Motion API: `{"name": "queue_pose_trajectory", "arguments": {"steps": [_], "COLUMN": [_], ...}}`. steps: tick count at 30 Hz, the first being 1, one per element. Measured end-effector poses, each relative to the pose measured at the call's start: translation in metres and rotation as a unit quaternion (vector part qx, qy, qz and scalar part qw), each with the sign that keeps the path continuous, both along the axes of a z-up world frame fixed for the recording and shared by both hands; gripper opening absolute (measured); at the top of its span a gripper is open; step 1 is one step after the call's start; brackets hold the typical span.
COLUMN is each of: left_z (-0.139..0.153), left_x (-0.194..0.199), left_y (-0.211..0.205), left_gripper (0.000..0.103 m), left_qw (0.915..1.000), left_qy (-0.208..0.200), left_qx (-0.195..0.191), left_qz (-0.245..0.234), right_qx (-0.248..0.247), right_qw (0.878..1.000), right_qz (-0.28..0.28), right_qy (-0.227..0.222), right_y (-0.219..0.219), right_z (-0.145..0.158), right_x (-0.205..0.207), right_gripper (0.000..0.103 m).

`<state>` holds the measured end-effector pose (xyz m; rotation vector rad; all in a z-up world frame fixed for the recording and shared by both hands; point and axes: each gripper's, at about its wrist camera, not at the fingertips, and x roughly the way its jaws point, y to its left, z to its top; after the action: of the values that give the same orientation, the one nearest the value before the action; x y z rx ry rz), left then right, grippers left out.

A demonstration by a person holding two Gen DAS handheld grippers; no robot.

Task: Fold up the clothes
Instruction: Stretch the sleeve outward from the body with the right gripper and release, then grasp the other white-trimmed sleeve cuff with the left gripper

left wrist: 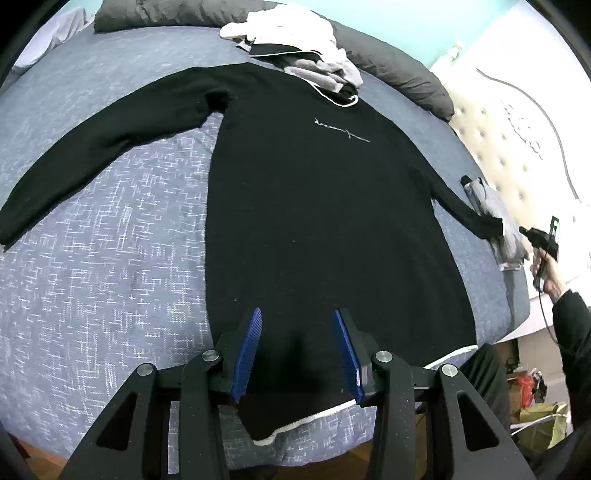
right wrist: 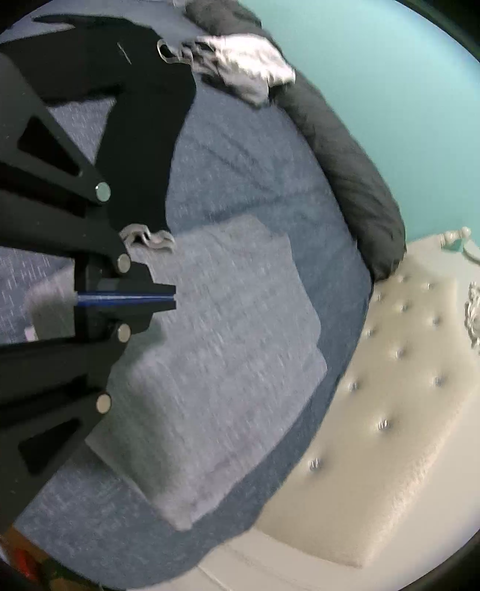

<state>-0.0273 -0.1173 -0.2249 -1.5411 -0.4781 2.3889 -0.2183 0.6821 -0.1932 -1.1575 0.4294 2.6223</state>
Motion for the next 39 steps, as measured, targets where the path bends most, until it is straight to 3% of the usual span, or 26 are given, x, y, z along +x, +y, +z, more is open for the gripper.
{"name": "queue_pose_trajectory", "arguments": {"steps": [5,8,11,19,24,27,31,39], "left_z": [0.002,0.009,0.013,0.016,0.010,0.005,-0.004,-0.034], "left_x": [-0.005,-0.007,-0.010,-0.024,-0.035,-0.036,-0.030,-0.025], "left_y": [-0.001,0.000,-0.011,-0.083,-0.156,-0.197,-0.245,-0.297], "left_gripper": [0.044,0.055,0.057,0.061,0.070,0.070,0.071,0.071], "left_qw": [1.0000,0.9999,0.9997,0.9968,0.9891,0.9831,0.9728,0.9598], "left_qy": [0.003,0.014,0.019,0.024,0.021,0.017,0.019,0.003], "left_qx": [0.005,0.003,0.004,-0.007,-0.021,-0.031,-0.015,-0.003], "left_qz": [0.003,0.002,0.014,0.076,0.144,0.179,0.231,0.281], "right_qx": [-0.005,-0.028,-0.040,-0.102,-0.137,-0.146,-0.145,-0.139], "right_qw": [1.000,0.999,0.998,0.985,0.974,0.971,0.970,0.971], "right_qz": [0.027,0.029,0.050,0.138,0.177,0.187,0.195,0.194], "right_qy": [0.002,0.011,0.016,0.028,0.022,0.012,-0.006,-0.032], "right_y": [-0.021,-0.031,-0.055,-0.141,-0.190,-0.208,-0.222,-0.240], "right_z": [0.000,-0.002,-0.006,-0.028,-0.044,-0.051,-0.056,-0.060], "right_x": [0.003,0.007,0.011,0.036,0.059,0.073,0.085,0.098], "right_gripper": [0.002,0.007,0.010,0.018,0.021,0.024,0.025,0.026]}}
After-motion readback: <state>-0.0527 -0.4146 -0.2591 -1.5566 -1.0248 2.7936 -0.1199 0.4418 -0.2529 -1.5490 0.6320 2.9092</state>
